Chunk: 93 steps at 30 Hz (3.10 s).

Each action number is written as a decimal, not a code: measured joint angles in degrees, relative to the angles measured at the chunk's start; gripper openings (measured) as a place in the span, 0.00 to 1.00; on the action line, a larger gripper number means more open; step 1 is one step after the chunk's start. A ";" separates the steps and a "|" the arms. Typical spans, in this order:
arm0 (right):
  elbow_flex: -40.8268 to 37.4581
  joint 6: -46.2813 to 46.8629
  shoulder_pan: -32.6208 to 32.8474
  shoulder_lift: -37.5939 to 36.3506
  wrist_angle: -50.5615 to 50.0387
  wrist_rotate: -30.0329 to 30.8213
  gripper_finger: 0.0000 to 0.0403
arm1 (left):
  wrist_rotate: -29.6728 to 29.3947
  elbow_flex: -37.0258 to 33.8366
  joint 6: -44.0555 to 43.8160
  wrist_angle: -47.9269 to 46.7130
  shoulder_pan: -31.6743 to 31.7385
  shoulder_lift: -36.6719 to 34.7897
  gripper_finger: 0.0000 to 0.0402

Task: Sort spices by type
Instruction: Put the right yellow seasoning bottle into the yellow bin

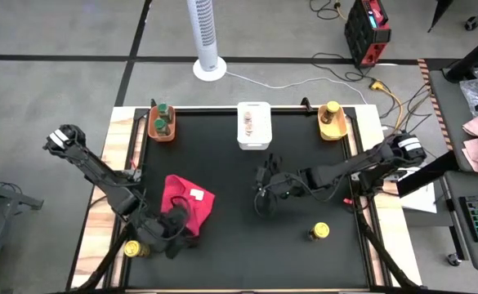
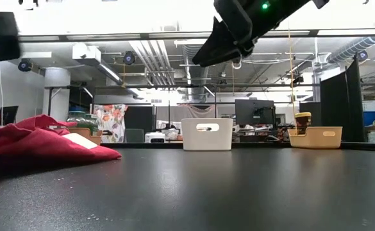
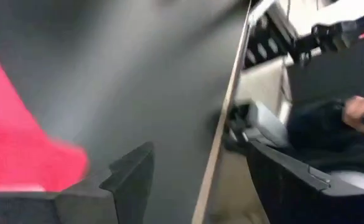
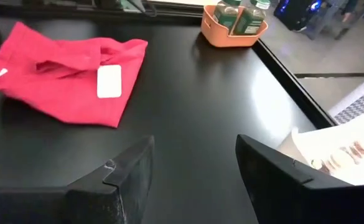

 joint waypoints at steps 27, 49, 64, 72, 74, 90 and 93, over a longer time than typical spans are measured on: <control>0.84 11.23 6.94 0.08 -3.45 -7.33 0.38 | 2.72 46.38 -7.46 -71.85 -1.22 24.44 0.59; 0.84 13.81 11.07 0.08 -8.59 -7.30 0.22 | 7.85 51.30 -22.45 -76.05 -17.81 28.59 0.59; 12.69 19.55 15.51 -3.32 -44.92 -10.71 0.43 | -8.66 51.21 -19.68 -77.98 -17.83 28.64 0.59; 23.36 28.73 21.02 -3.04 -67.42 -16.29 0.49 | -28.90 51.21 -16.74 -78.12 -17.83 28.64 0.59; 25.50 38.96 21.42 -3.17 -74.08 -17.84 0.50 | -32.61 51.21 -16.09 -78.15 -17.81 28.75 0.59; 23.61 73.78 23.68 -2.96 -89.90 -27.26 0.75 | -36.28 51.19 -14.24 -76.76 -17.66 28.77 0.59; 21.33 76.91 25.03 -2.75 -87.82 -27.34 0.80 | -36.37 51.19 -13.90 -76.21 -17.66 28.78 0.59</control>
